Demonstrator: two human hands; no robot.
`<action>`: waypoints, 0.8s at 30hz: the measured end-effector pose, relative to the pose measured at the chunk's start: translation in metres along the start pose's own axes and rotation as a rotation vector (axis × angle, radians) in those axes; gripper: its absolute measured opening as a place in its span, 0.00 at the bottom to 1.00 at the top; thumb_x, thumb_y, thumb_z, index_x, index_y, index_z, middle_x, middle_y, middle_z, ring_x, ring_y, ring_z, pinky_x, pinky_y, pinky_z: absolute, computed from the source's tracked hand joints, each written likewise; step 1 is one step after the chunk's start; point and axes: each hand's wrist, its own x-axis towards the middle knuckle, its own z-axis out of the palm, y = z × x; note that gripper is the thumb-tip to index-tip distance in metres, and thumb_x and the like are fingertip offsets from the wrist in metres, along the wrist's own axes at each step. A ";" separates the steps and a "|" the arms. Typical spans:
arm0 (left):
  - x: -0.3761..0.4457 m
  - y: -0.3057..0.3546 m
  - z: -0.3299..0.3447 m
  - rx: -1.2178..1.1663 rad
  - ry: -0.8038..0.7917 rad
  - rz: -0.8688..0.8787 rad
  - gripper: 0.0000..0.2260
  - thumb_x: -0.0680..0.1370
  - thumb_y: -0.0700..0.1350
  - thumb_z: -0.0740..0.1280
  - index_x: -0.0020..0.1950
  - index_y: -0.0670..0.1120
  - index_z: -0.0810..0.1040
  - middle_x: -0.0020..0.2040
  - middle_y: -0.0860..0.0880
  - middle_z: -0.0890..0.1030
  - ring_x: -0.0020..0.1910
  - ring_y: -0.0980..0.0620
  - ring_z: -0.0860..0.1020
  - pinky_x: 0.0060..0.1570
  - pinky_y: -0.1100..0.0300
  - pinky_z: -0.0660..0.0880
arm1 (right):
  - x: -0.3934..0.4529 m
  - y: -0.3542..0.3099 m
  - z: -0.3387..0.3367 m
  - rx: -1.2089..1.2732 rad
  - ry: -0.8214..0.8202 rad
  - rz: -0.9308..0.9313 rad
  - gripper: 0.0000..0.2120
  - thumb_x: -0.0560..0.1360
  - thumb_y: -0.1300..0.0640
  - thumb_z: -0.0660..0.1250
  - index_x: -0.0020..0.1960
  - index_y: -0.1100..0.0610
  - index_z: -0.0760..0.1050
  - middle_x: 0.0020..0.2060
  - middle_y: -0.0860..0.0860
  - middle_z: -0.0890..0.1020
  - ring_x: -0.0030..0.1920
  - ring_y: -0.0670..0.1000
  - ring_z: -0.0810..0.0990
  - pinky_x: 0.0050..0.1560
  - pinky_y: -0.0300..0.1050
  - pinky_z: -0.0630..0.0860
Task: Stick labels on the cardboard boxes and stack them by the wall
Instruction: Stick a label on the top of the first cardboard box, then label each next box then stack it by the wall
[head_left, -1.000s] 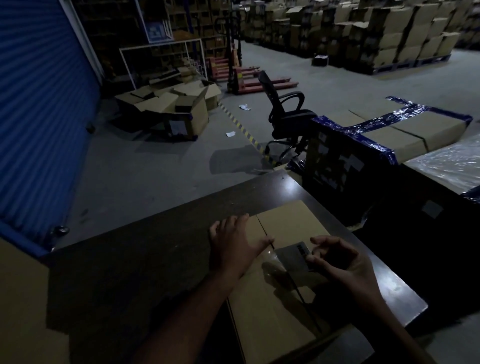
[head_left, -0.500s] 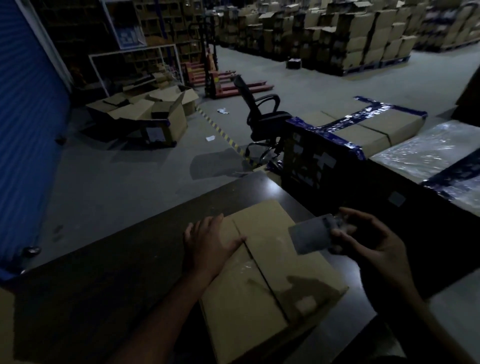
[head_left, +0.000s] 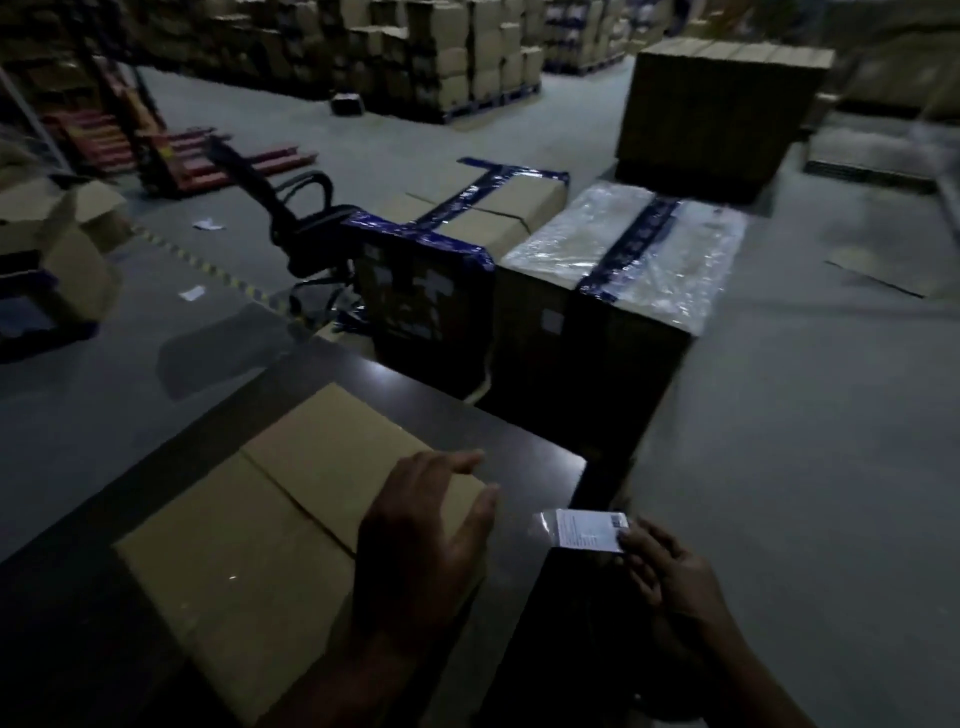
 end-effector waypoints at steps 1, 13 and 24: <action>-0.004 0.014 0.012 -0.045 -0.044 0.033 0.11 0.78 0.54 0.67 0.56 0.50 0.80 0.50 0.57 0.81 0.51 0.57 0.79 0.50 0.62 0.75 | 0.000 0.003 -0.016 -0.004 0.045 0.015 0.16 0.72 0.71 0.67 0.59 0.64 0.74 0.31 0.52 0.84 0.28 0.45 0.81 0.27 0.34 0.77; -0.112 0.008 0.180 -0.135 -0.829 -0.308 0.09 0.73 0.60 0.66 0.47 0.58 0.81 0.45 0.63 0.82 0.46 0.67 0.79 0.51 0.58 0.77 | 0.050 0.046 -0.163 -0.072 0.419 0.217 0.33 0.62 0.71 0.74 0.64 0.58 0.67 0.43 0.63 0.80 0.30 0.54 0.77 0.29 0.43 0.72; -0.122 0.007 0.275 -0.074 -0.968 -0.579 0.01 0.76 0.48 0.71 0.47 0.55 0.82 0.42 0.58 0.83 0.42 0.64 0.80 0.47 0.64 0.77 | 0.139 0.093 -0.241 -0.204 0.485 0.433 0.02 0.65 0.74 0.67 0.36 0.70 0.76 0.28 0.61 0.78 0.25 0.55 0.75 0.27 0.42 0.72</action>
